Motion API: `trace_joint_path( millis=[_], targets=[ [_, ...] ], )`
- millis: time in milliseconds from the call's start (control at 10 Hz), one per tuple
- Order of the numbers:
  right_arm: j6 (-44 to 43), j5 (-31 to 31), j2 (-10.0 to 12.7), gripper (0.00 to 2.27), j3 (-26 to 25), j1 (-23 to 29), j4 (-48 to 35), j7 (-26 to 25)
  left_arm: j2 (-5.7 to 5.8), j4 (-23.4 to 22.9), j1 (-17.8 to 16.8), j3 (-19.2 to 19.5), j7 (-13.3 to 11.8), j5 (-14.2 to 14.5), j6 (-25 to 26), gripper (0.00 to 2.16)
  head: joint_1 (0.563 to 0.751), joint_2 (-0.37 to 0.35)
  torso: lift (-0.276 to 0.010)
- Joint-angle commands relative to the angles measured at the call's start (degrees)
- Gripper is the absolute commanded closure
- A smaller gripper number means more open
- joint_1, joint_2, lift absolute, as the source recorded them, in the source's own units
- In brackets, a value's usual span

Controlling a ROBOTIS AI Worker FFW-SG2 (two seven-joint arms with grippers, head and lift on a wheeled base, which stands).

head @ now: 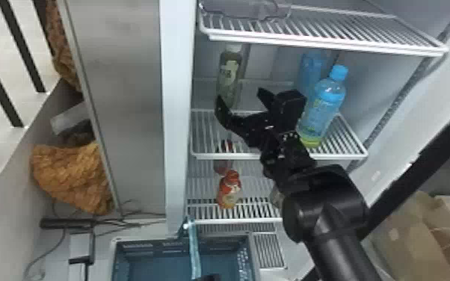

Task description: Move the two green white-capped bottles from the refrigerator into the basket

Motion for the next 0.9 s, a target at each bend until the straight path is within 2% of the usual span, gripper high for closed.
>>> trace_joint_path(
  millis=[0, 800],
  targets=[
    [0.0, 0.0, 0.0, 0.06, 0.7, -2.0, 2.0, -0.6, 0.00, 0.0, -0.2, -0.1, 0.0, 0.0, 0.0, 1.18, 0.695, -0.175, -0.004],
    [-3.5, -3.0, 0.0, 0.05, 5.0, -11.8, 16.7, -3.1, 0.09, 0.1, -0.9, -0.7, 0.0, 0.0, 0.0, 1.18, 0.695, -0.161, -0.004]
  ],
)
